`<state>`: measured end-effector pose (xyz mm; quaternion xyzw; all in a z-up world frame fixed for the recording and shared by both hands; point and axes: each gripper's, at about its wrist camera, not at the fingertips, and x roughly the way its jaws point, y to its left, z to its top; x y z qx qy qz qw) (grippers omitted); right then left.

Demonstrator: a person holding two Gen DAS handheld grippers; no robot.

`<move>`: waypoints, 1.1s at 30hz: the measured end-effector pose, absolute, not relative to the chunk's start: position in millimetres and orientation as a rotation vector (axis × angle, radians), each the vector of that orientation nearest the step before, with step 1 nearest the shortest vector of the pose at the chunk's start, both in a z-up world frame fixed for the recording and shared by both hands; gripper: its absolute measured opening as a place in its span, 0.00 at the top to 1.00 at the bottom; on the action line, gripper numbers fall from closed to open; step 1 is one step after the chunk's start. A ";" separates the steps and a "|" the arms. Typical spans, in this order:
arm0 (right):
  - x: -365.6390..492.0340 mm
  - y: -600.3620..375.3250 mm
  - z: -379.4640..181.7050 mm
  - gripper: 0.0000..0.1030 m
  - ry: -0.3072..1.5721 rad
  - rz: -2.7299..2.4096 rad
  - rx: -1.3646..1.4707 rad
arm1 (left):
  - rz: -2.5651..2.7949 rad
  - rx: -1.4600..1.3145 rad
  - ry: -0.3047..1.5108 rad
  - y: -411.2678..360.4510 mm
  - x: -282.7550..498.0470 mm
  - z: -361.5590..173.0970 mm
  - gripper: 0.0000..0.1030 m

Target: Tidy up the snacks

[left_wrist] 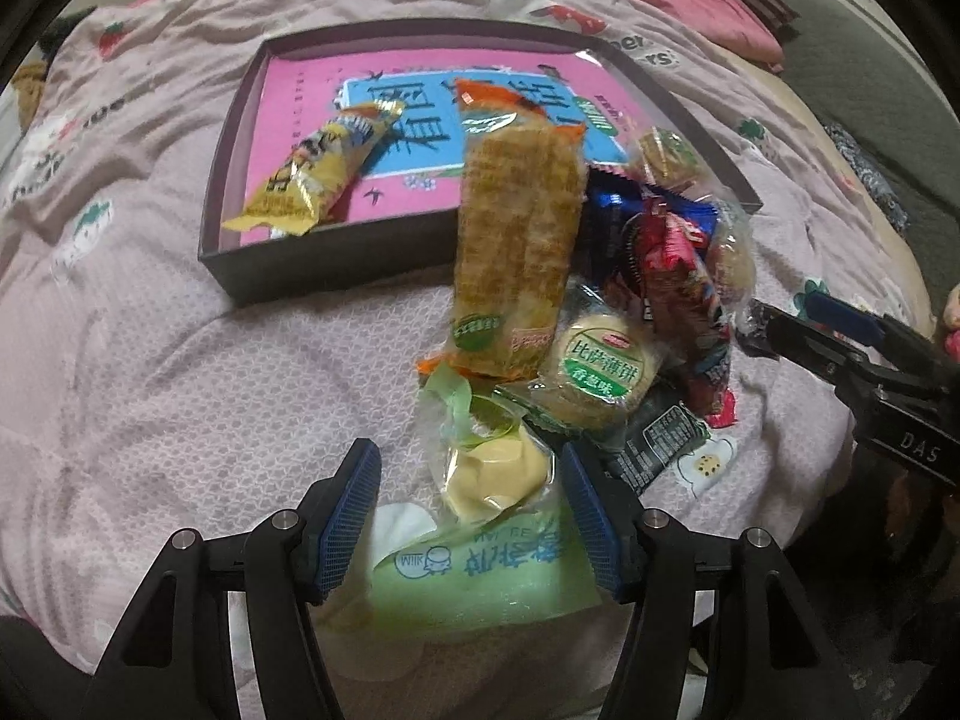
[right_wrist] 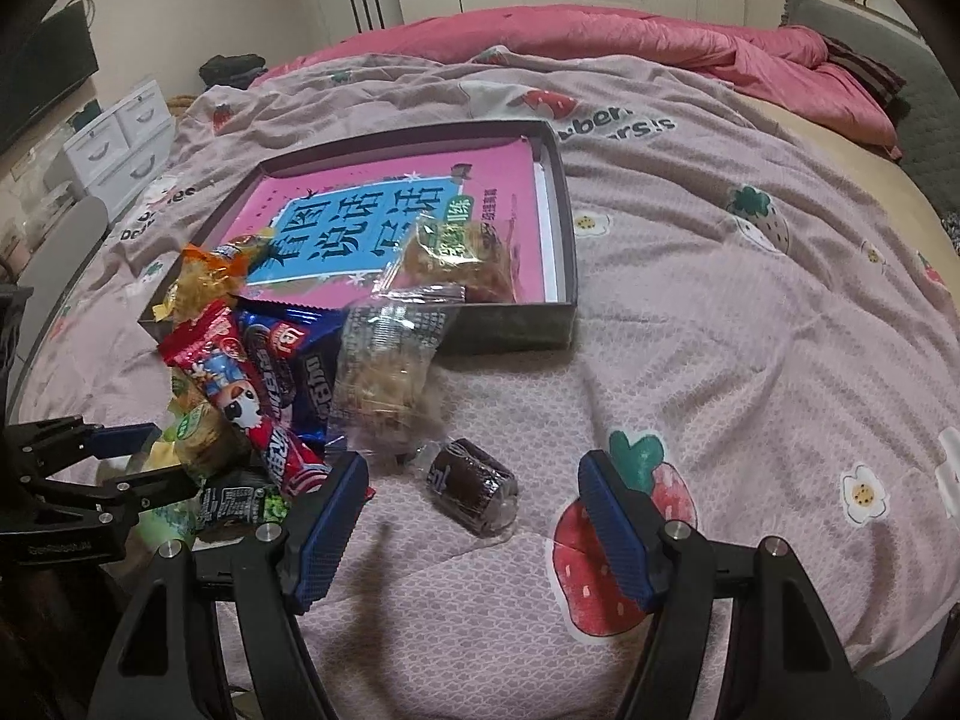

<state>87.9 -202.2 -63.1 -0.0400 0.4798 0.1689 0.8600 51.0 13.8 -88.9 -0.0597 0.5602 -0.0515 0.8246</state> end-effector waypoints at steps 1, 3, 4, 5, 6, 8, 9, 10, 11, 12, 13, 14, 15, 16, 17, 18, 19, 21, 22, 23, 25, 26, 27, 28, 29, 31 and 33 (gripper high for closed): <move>88.3 -202.3 -64.4 0.30 1.012 0.352 -0.085 | -0.113 -0.139 1.193 15.8 51.2 -89.7 0.38; 89.6 -202.3 -68.2 0.30 1.028 0.341 -0.089 | -0.109 -0.140 1.193 16.8 50.9 -90.0 0.42; 90.6 -202.7 -70.0 0.30 1.036 0.341 -0.086 | -0.102 -0.131 1.195 16.8 50.4 -90.0 0.48; 91.5 -202.9 -71.3 0.32 1.042 0.339 -0.084 | -0.096 -0.123 1.194 17.4 49.7 -89.8 0.51; 92.1 -203.1 -72.6 0.37 1.046 0.343 -0.081 | -0.096 -0.124 1.194 18.5 49.5 -89.5 0.52; 92.6 -202.6 -74.6 0.44 1.053 0.350 -0.082 | -0.091 -0.134 1.193 21.7 49.1 -88.2 0.58; 92.7 -201.8 -75.2 0.48 1.053 0.358 -0.085 | -0.086 -0.135 1.192 22.9 49.0 -87.8 0.59; 92.4 -200.7 -75.7 0.51 1.054 0.368 -0.088 | -0.082 -0.139 1.191 24.1 49.0 -87.5 0.60; 92.0 -198.5 -76.6 0.56 1.056 0.381 -0.094 | -0.082 -0.143 1.190 25.5 48.7 -87.1 0.60; 91.2 -195.2 -78.0 0.58 1.060 0.390 -0.110 | -0.082 -0.147 1.188 26.2 48.6 -87.0 0.60; 90.7 -191.9 -79.3 0.59 1.062 0.389 -0.131 | -0.082 -0.148 1.188 26.8 48.1 -87.0 0.60; 90.9 -189.3 -80.5 0.59 1.063 0.388 -0.148 | -0.083 -0.147 1.190 26.3 48.5 -87.5 0.60; 91.0 -187.0 -82.1 0.60 1.066 0.386 -0.164 | -0.081 -0.147 1.190 26.4 48.0 -87.5 0.60; 91.4 -186.9 -82.9 0.62 1.063 0.386 -0.168 | -0.080 -0.150 1.187 27.0 47.2 -87.3 0.60; 91.9 -187.2 -83.1 0.65 1.059 0.387 -0.168 | -0.079 -0.150 1.188 26.3 47.7 -87.6 0.60; 92.9 -188.8 -82.5 0.65 1.057 0.391 -0.156 | -0.080 -0.149 1.186 25.3 48.3 -87.9 0.60; 93.5 -190.5 -82.2 0.65 1.057 0.392 -0.146 | -0.079 -0.147 1.183 24.5 48.7 -88.3 0.60; 93.6 -194.0 -80.5 0.65 1.052 0.388 -0.129 | -0.076 -0.140 1.183 21.8 51.1 -90.1 0.60; 93.1 -196.6 -78.2 0.65 1.043 0.383 -0.118 | -0.073 -0.135 1.185 20.7 52.1 -91.4 0.60; 93.5 -199.2 -76.2 0.65 1.035 0.379 -0.108 | -0.070 -0.135 1.186 19.6 53.7 -92.7 0.60; 94.5 -203.6 -72.6 0.65 1.024 0.370 -0.088 | -0.069 -0.138 1.186 19.3 55.4 -93.5 0.62; 94.7 -206.5 -70.7 0.65 1.018 0.364 -0.076 | -0.070 -0.138 1.186 20.3 55.4 -93.0 0.63; 94.7 -208.1 -69.7 0.65 1.015 0.362 -0.069 | -0.071 -0.138 1.186 20.7 55.3 -92.4 0.64; 95.1 -210.4 -68.0 0.65 1.010 0.359 -0.058 | -0.073 -0.143 1.183 21.7 55.1 -91.6 0.65; 95.5 -212.5 -66.4 0.65 1.004 0.357 -0.047 | -0.075 -0.149 1.181 22.5 54.8 -91.0 0.66; 96.0 -214.8 -64.5 0.65 0.997 0.350 -0.037 | -0.080 -0.162 1.176 24.7 54.6 -89.0 0.66; 95.9 -217.2 -62.0 0.65 0.987 0.349 -0.026 | -0.084 -0.173 1.163 26.8 52.3 -84.7 0.66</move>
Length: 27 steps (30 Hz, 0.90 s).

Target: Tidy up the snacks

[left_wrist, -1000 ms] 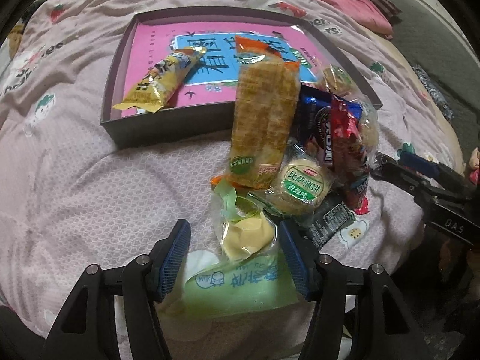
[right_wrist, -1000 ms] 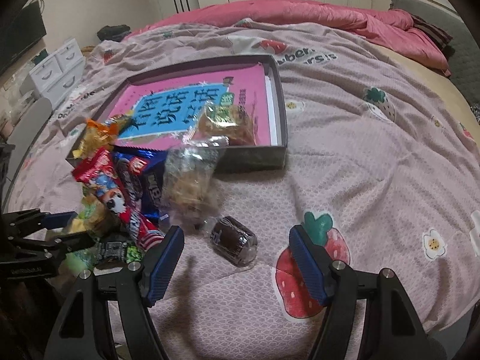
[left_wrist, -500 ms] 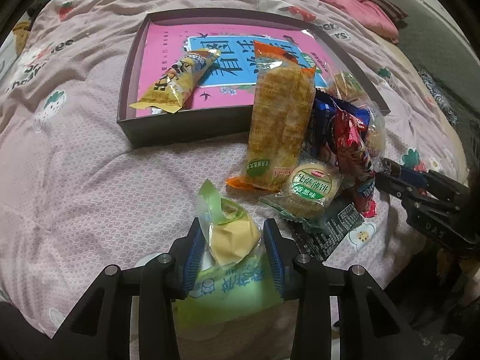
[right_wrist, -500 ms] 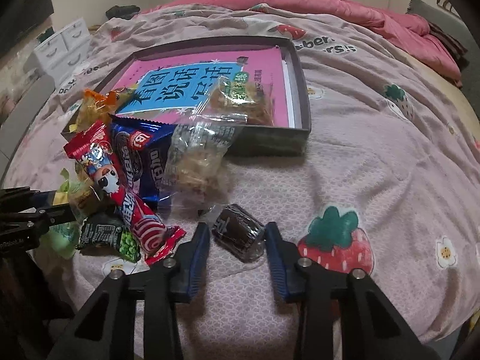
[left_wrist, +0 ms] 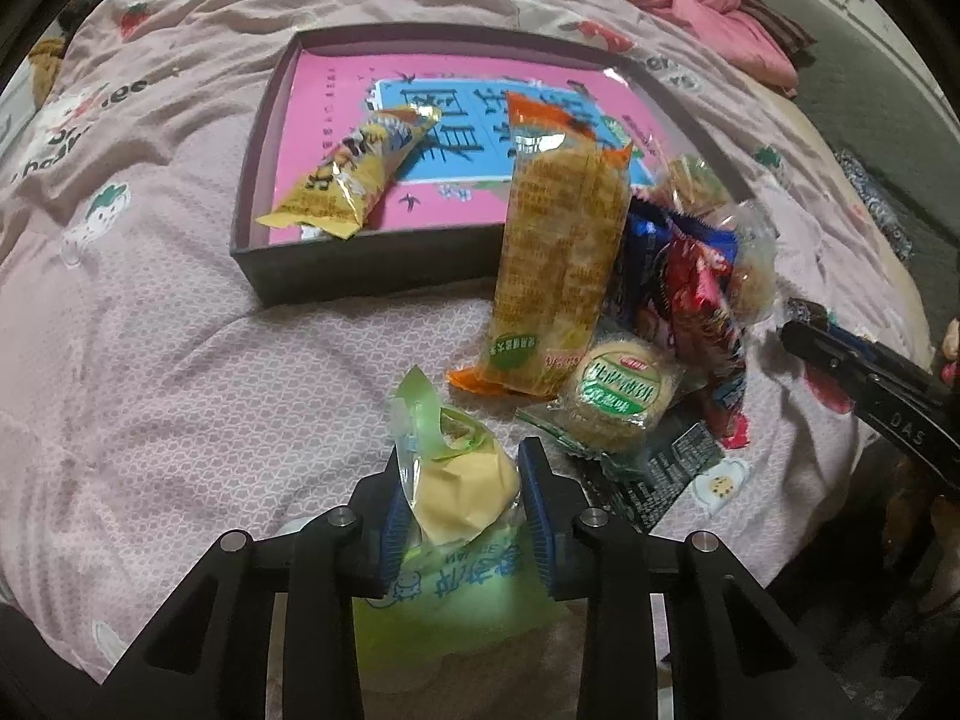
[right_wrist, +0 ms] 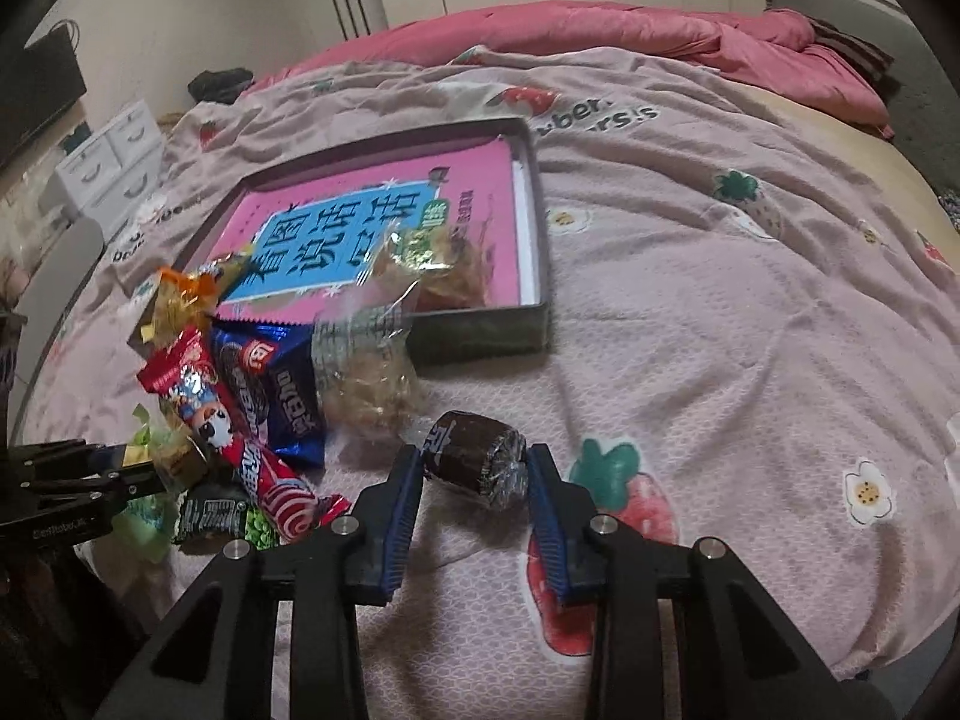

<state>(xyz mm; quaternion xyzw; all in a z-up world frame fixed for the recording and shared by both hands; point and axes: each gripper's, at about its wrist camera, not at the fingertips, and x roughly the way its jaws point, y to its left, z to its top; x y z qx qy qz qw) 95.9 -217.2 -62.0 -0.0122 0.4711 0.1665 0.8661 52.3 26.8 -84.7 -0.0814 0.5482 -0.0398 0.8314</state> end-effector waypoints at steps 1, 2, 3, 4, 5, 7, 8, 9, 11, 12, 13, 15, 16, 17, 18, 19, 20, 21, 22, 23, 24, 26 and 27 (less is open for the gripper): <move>95.7 -218.0 -60.5 0.65 0.981 0.345 -0.024 | -0.083 -0.174 1.153 27.7 51.3 -81.5 0.66; 95.4 -219.0 -59.2 0.65 0.975 0.340 -0.024 | -0.081 -0.177 1.145 29.8 49.5 -79.1 0.66; 95.1 -220.3 -57.7 0.65 0.969 0.332 -0.024 | -0.081 -0.182 1.133 31.4 48.3 -75.6 0.66; 94.8 -221.3 -57.0 0.65 0.965 0.329 -0.021 | -0.082 -0.187 1.124 33.0 46.7 -72.5 0.66; 95.1 -223.3 -55.7 0.65 0.959 0.328 -0.012 | -0.081 -0.194 1.114 35.0 45.4 -68.9 0.66; 95.0 -226.9 -52.1 0.65 0.943 0.318 0.002 | -0.075 -0.207 1.085 39.1 42.7 -60.6 0.66; 95.6 -228.1 -51.0 0.65 0.937 0.316 0.004 | -0.071 -0.207 1.072 39.8 41.2 -56.6 0.66; 95.5 -229.4 -49.8 0.65 0.931 0.313 0.006 | -0.069 -0.208 1.059 40.8 40.5 -53.2 0.66; 94.8 -229.8 -47.3 0.65 0.917 0.316 0.012 | -0.067 -0.209 1.036 41.7 40.4 -47.1 0.67; 94.1 -230.1 -45.6 0.65 0.908 0.317 0.012 | -0.066 -0.206 1.029 41.5 40.0 -45.2 0.66; 92.8 -230.3 -42.6 0.65 0.892 0.320 0.010 | -0.065 -0.203 1.021 41.3 39.6 -43.1 0.66; 90.4 -229.3 -37.5 0.65 0.862 0.323 0.005 | -0.072 -0.202 1.011 40.2 39.2 -39.3 0.66; 89.9 -229.4 -36.1 0.65 0.855 0.325 0.005 | -0.074 -0.203 1.008 39.7 39.3 -37.9 0.66; 89.3 -229.5 -34.6 0.65 0.848 0.332 0.010 | -0.076 -0.205 1.003 39.7 38.0 -36.4 0.66; 89.0 -229.9 -33.1 0.65 0.840 0.337 0.014 | -0.079 -0.204 0.998 39.0 38.4 -35.0 0.66; 88.3 -230.0 -31.2 0.65 0.829 0.340 0.014 | -0.077 -0.201 0.992 38.5 39.2 -33.7 0.66; 87.9 -229.4 -28.8 0.65 0.816 0.343 0.012 | -0.074 -0.198 0.984 38.5 39.2 -32.3 0.66; 87.4 -228.9 -27.2 0.65 0.807 0.346 0.010 | -0.073 -0.195 0.972 38.5 38.9 -29.8 0.66; 86.0 -227.7 -24.0 0.65 0.787 0.348 0.002 | -0.071 -0.191 0.961 38.3 38.7 -27.5 0.66; 85.1 -226.7 -22.0 0.65 0.774 0.350 -0.005 | -0.066 -0.184 0.949 38.4 38.2 -24.7 0.66; 84.7 -225.3 -20.4 0.65 0.764 0.354 -0.009 | -0.064 -0.179 0.939 38.4 38.1 -22.4 0.66; 84.3 -224.2 -17.8 0.65 0.749 0.361 -0.013 | -0.059 -0.169 0.920 38.9 37.8 -18.2 0.66; 84.3 -224.1 -16.8 0.65 0.744 0.364 -0.014 | -0.056 -0.166 0.912 39.4 38.4 -16.2 0.66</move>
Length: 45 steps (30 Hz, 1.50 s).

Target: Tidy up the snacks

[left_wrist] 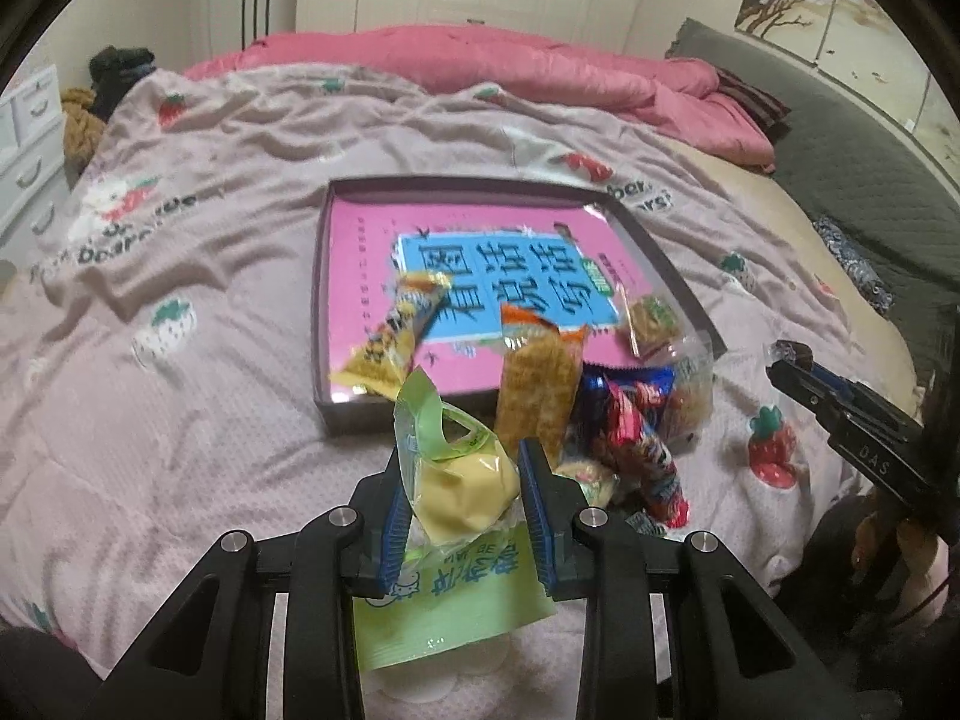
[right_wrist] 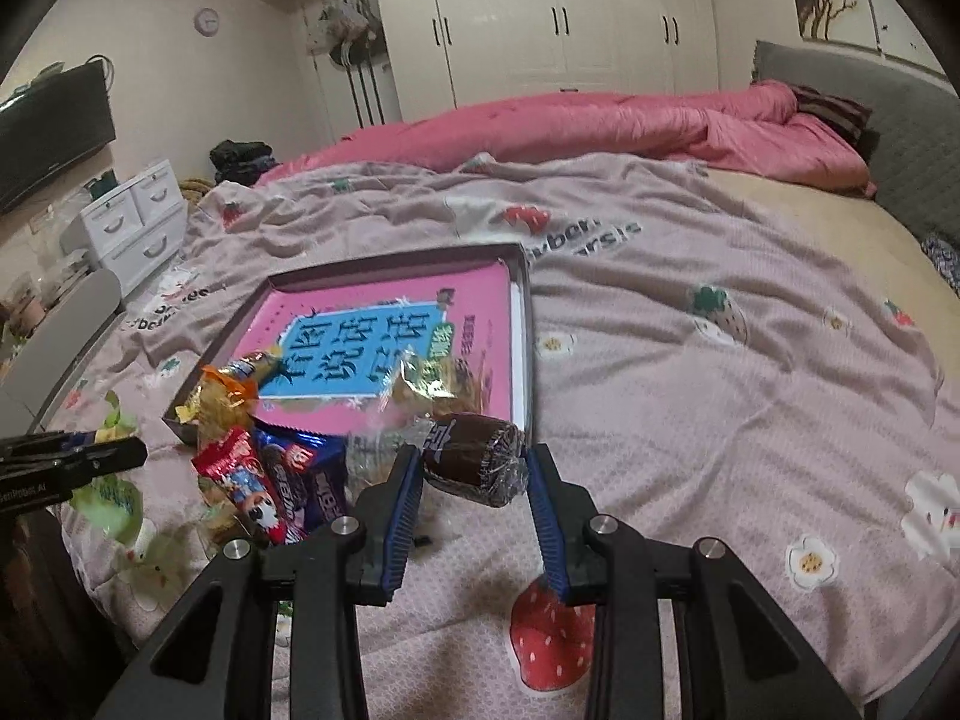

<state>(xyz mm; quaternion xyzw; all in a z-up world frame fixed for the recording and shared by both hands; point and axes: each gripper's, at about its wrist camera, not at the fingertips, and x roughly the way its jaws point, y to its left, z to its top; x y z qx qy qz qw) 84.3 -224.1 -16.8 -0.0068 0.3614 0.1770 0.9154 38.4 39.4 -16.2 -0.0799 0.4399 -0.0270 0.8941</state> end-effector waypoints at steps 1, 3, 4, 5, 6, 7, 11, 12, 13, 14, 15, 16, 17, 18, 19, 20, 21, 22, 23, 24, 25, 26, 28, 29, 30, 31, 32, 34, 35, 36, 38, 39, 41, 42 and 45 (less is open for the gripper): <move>84.0 -223.7 -16.0 0.65 0.739 0.365 -0.015 | -0.055 -0.163 0.905 40.2 39.3 -14.3 0.66; 84.3 -223.6 -14.2 0.65 0.728 0.367 -0.016 | -0.047 -0.160 0.894 42.0 40.8 -12.0 0.66; 84.3 -224.0 -13.7 0.65 0.722 0.368 -0.015 | -0.045 -0.159 0.888 42.8 41.8 -10.8 0.66; 84.7 -224.5 -12.6 0.65 0.716 0.368 -0.012 | -0.040 -0.159 0.880 44.2 43.3 -8.8 0.67; 85.2 -224.9 -12.3 0.65 0.713 0.370 -0.010 | -0.035 -0.160 0.873 45.4 44.8 -7.5 0.66; 85.8 -225.4 -11.9 0.65 0.710 0.369 -0.008 | -0.030 -0.160 0.868 46.4 46.1 -6.5 0.66; 87.8 -227.4 -11.3 0.65 0.705 0.367 0.001 | -0.012 -0.162 0.841 51.1 53.9 -0.5 0.66; 88.6 -228.3 -11.2 0.65 0.703 0.367 0.003 | -0.008 -0.162 0.835 52.1 55.4 0.7 0.66; 89.1 -228.7 -11.1 0.65 0.701 0.365 0.005 | -0.004 -0.158 0.828 53.0 57.6 2.0 0.66; 89.8 -229.2 -10.9 0.65 0.700 0.365 0.008 | -0.002 -0.154 0.824 53.2 59.2 2.9 0.66; 90.5 -229.9 -10.8 0.65 0.699 0.364 0.011 | 0.005 -0.149 0.817 53.9 61.6 4.1 0.66; 90.7 -230.4 -10.7 0.65 0.697 0.363 0.013 | 0.010 -0.146 0.811 54.4 64.4 5.5 0.66; 91.3 -230.7 -10.9 0.65 0.698 0.362 0.013 | 0.011 -0.147 0.805 54.8 66.4 6.9 0.66; 92.0 -231.3 -11.0 0.65 0.697 0.361 0.014 | 0.011 -0.147 0.801 55.2 68.0 7.9 0.66; 92.7 -231.4 -11.3 0.65 0.698 0.361 0.015 | 0.012 -0.145 0.797 55.4 70.2 8.7 0.66; 93.3 -231.3 -11.6 0.65 0.700 0.361 0.015 | 0.014 -0.142 0.793 55.3 71.9 9.1 0.66; 93.5 -231.3 -11.8 0.65 0.699 0.359 0.014 | 0.016 -0.139 0.792 55.1 73.6 9.2 0.66; 93.6 -231.1 -11.5 0.65 0.697 0.358 0.013 | 0.016 -0.139 0.792 54.5 75.5 9.3 0.66; 93.7 -230.6 -11.5 0.65 0.696 0.359 0.014 | 0.018 -0.138 0.791 54.5 77.7 9.3 0.66; 93.5 -230.7 -11.3 0.65 0.694 0.358 0.015 | 0.022 -0.135 0.789 54.4 79.0 9.1 0.66; 93.7 -230.9 -11.1 0.65 0.693 0.359 0.016 | 0.026 -0.132 0.786 54.4 81.2 9.3 0.66; 94.1 -230.9 -11.1 0.65 0.692 0.360 0.017 | 0.027 -0.132 0.785 54.2 83.0 9.3 0.66; 95.6 -231.0 -11.1 0.65 0.691 0.359 0.020 | 0.027 -0.134 0.781 54.1 87.0 10.2 0.66; 96.5 -231.0 -11.5 0.65 0.691 0.360 0.021 | 0.030 -0.132 0.778 54.0 89.1 10.8 0.66; 97.4 -231.2 -11.6 0.65 0.691 0.359 0.022 | 0.033 -0.131 0.774 54.1 91.3 11.3 0.66; 98.5 -231.1 -12.0 0.65 0.692 0.360 0.022 | 0.034 -0.131 0.771 54.3 93.4 11.7 0.66; 99.3 -230.9 -12.4 0.65 0.693 0.362 0.023 | 0.034 -0.134 0.769 54.9 96.3 12.2 0.66; 100.7 -230.2 -13.0 0.65 0.694 0.362 0.022 | 0.040 -0.134 0.765 56.1 100.6 12.0 0.66; 101.5 -229.6 -13.4 0.65 0.694 0.363 0.021 | 0.042 -0.133 0.764 56.6 102.7 11.5 0.66; 101.8 -229.6 -13.3 0.65 0.693 0.362 0.020 | 0.043 -0.135 0.764 57.5 105.4 10.6 0.66; 104.4 -229.1 -14.4 0.65 0.695 0.363 0.020 | 0.047 -0.138 0.766 58.7 110.5 8.3 0.66; 103.9 -229.1 -14.4 0.65 0.695 0.360 0.018 | 0.047 -0.139 0.769 59.2 113.5 6.6 0.66; 105.6 -227.7 -15.6 0.65 0.698 0.361 0.019 | 0.047 -0.146 0.771 59.5 117.8 4.0 0.66; 107.1 -227.5 -16.5 0.65 0.700 0.359 0.020 | 0.045 -0.146 0.774 59.3 120.6 2.4 0.66; 112.0 -226.6 -19.1 0.65 0.710 0.362 0.025 | 0.041 -0.144 0.777 57.8 127.3 -1.4 0.66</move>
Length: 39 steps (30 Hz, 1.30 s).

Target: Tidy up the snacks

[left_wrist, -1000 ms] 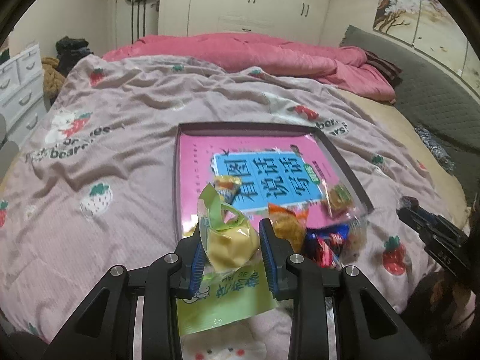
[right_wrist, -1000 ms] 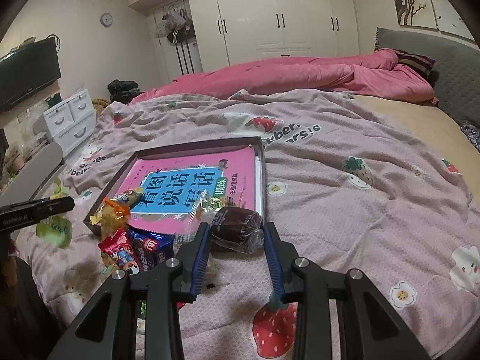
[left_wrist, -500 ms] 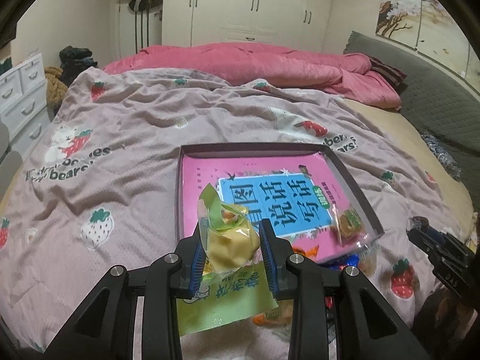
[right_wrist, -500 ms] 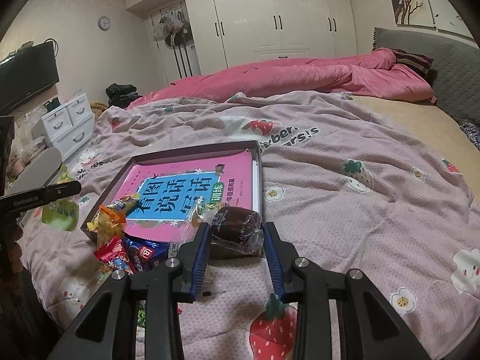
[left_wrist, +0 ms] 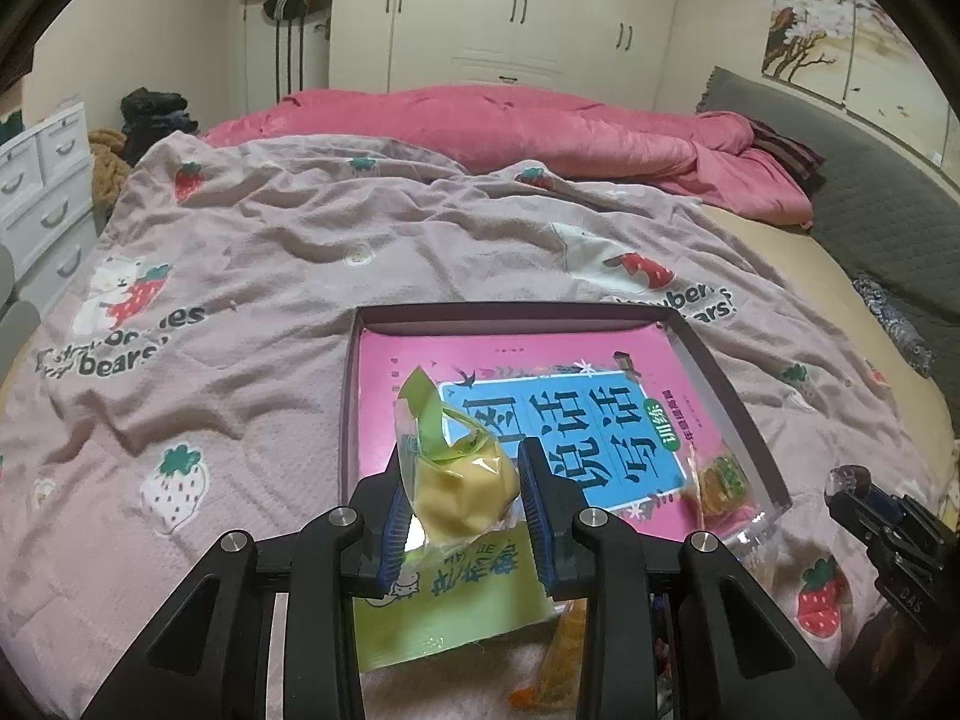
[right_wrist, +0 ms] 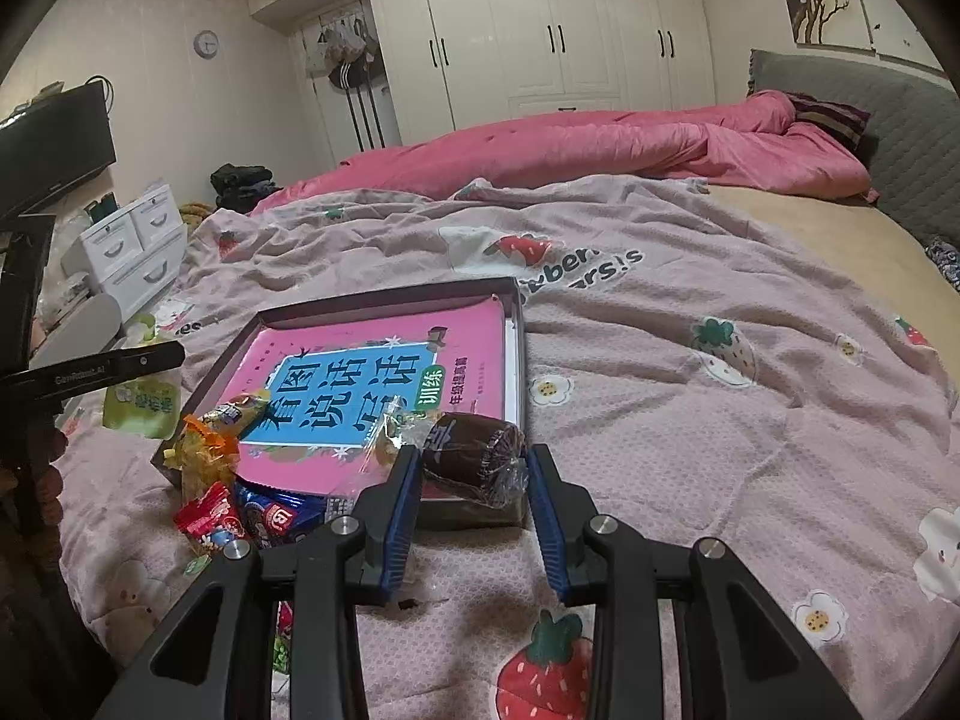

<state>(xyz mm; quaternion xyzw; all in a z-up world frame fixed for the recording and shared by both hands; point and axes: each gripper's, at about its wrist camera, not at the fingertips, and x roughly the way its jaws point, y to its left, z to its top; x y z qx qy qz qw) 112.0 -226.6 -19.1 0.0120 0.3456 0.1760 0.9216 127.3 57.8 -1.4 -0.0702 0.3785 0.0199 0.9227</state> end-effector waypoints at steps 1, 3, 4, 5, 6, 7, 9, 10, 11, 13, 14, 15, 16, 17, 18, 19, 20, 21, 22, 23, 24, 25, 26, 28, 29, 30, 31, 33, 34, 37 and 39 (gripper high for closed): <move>113.8 -226.3 -19.9 0.65 0.712 0.363 0.025 | 0.038 -0.144 0.779 57.1 129.5 -2.7 0.66; 116.7 -225.8 -20.7 0.65 0.712 0.363 0.024 | 0.034 -0.143 0.780 55.8 133.2 -4.8 0.66; 117.7 -225.5 -21.1 0.65 0.712 0.364 0.024 | 0.032 -0.143 0.782 55.1 135.5 -6.3 0.66; 118.8 -225.1 -21.4 0.65 0.712 0.362 0.023 | 0.030 -0.144 0.785 53.9 137.5 -7.5 0.66; 120.3 -224.7 -22.3 0.65 0.714 0.363 0.023 | 0.028 -0.145 0.788 53.3 139.6 -9.0 0.66; 121.5 -224.7 -23.2 0.65 0.717 0.362 0.024 | 0.028 -0.146 0.791 52.7 142.1 -10.7 0.66; 123.7 -225.1 -24.5 0.65 0.722 0.362 0.028 | 0.025 -0.148 0.794 51.0 146.3 -13.2 0.66; 124.7 -225.3 -24.9 0.65 0.723 0.361 0.029 | 0.023 -0.146 0.796 49.8 148.8 -14.7 0.66; 126.1 -225.6 -25.4 0.65 0.724 0.359 0.032 | 0.023 -0.144 0.796 48.9 150.2 -15.6 0.66; 128.4 -226.4 -26.0 0.65 0.724 0.355 0.034 | 0.015 -0.144 0.800 47.1 154.4 -18.3 0.66; 129.6 -227.0 -26.2 0.65 0.723 0.352 0.034 | 0.013 -0.143 0.800 45.7 156.2 -19.2 0.66; 130.5 -227.4 -26.1 0.65 0.723 0.350 0.036 | 0.012 -0.140 0.802 44.8 158.1 -20.5 0.66; 131.3 -228.2 -26.2 0.65 0.722 0.349 0.037 | 0.008 -0.139 0.803 44.2 159.4 -21.4 0.66; 132.4 -228.9 -26.4 0.65 0.722 0.349 0.040 | 0.004 -0.140 0.804 43.1 161.5 -23.1 0.66; 133.2 -229.4 -26.7 0.65 0.722 0.348 0.041 | 0.001 -0.140 0.805 42.7 163.1 -24.4 0.66; 133.7 -229.4 -26.5 0.65 0.722 0.345 0.041 | -0.002 -0.138 0.808 41.8 164.5 -25.9 0.66; 134.3 -229.6 -26.6 0.65 0.721 0.344 0.040 | -0.005 -0.136 0.813 40.5 166.3 -28.1 0.66; 134.8 -229.6 -26.3 0.65 0.721 0.343 0.040 | -0.011 -0.137 0.817 39.7 167.2 -29.5 0.66; 135.6 -229.7 -26.4 0.65 0.719 0.341 0.039 | -0.020 -0.135 0.819 38.4 167.9 -31.2 0.66; 136.2 -229.4 -26.6 0.65 0.720 0.341 0.039 | -0.025 -0.130 0.820 37.1 168.1 -32.3 0.66; 137.2 -229.2 -27.1 0.65 0.722 0.339 0.038 | -0.030 -0.126 0.821 36.3 168.5 -33.5 0.66; 136.5 -229.3 -27.0 0.65 0.724 0.337 0.037 | -0.037 -0.125 0.825 35.6 168.6 -34.8 0.66; 137.0 -229.0 -27.4 0.65 0.727 0.338 0.037 | -0.043 -0.127 0.829 34.9 168.9 -36.4 0.66; 138.5 -228.0 -28.3 0.65 0.730 0.336 0.031 | -0.058 -0.131 0.837 33.7 169.8 -39.1 0.66; 139.2 -227.6 -29.0 0.65 0.732 0.336 0.029 | -0.066 -0.129 0.841 32.5 170.0 -40.8 0.66; 139.8 -227.0 -29.6 0.65 0.735 0.335 0.027 | -0.073 -0.129 0.844 31.7 170.2 -42.1 0.66; 140.4 -226.7 -30.2 0.65 0.736 0.335 0.026 | -0.079 -0.131 0.848 31.4 170.7 -43.0 0.66; 142.1 -225.5 -31.7 0.65 0.742 0.336 0.024 | -0.100 -0.142 0.858 30.0 171.5 -45.5 0.66; 143.5 -225.0 -32.6 0.65 0.744 0.336 0.022 | -0.107 -0.141 0.861 28.9 171.7 -46.7 0.66; 147.0 -223.1 -36.2 0.65 0.758 0.343 0.019 | -0.122 -0.140 0.875 26.1 171.9 -50.5 0.66; 147.7 -220.8 -38.2 0.65 0.763 0.345 0.012 | -0.126 -0.138 0.884 25.0 172.3 -52.7 0.66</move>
